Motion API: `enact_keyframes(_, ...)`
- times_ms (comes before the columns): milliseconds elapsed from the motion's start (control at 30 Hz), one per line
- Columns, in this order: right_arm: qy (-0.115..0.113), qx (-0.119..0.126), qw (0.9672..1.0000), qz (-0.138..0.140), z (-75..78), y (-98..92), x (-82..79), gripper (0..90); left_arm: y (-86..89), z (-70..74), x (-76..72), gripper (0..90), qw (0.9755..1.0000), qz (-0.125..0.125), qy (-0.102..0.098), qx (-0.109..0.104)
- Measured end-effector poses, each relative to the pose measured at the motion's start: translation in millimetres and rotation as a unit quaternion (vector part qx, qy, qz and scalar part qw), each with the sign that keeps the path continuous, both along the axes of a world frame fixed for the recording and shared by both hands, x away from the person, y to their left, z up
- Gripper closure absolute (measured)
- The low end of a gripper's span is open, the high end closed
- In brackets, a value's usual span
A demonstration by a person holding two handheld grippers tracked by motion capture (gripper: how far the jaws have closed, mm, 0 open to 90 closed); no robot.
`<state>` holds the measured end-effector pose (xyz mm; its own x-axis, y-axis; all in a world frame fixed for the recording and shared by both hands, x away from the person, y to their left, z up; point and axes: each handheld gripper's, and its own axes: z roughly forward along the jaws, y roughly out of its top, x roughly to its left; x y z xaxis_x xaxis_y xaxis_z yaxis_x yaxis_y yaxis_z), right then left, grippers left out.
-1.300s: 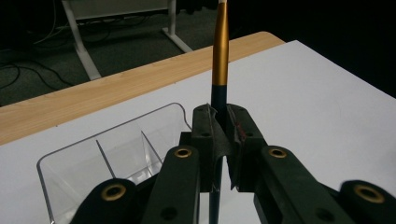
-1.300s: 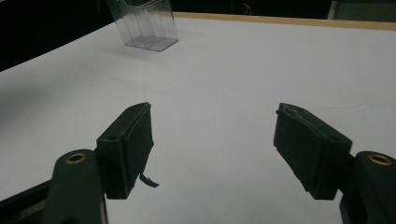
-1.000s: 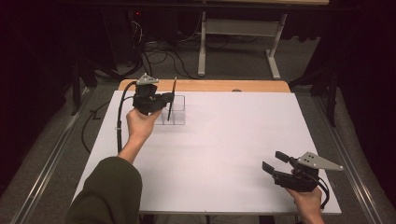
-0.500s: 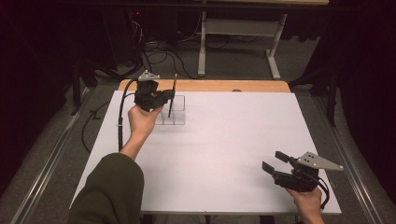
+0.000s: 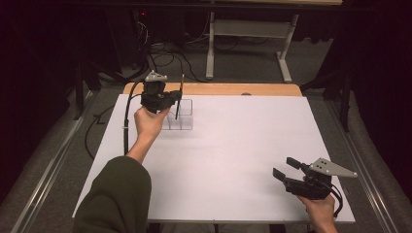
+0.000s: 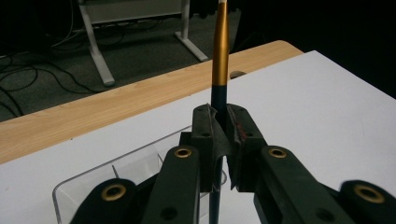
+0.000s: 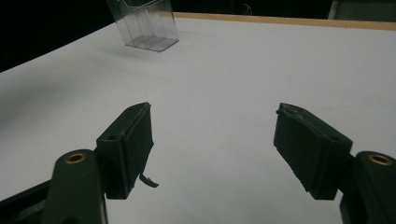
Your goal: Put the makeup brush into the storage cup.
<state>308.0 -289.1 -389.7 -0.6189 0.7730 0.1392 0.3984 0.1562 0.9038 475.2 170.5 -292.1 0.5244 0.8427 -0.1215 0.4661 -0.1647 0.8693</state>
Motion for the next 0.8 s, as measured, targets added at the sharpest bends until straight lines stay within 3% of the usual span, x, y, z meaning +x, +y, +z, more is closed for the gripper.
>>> enact_keyframes(800,0.003,0.0,1.0,0.003,-0.5,0.5,0.7,29.6,-0.9,-5.9,15.2,82.2,0.9997,0.024,-0.003,0.005)
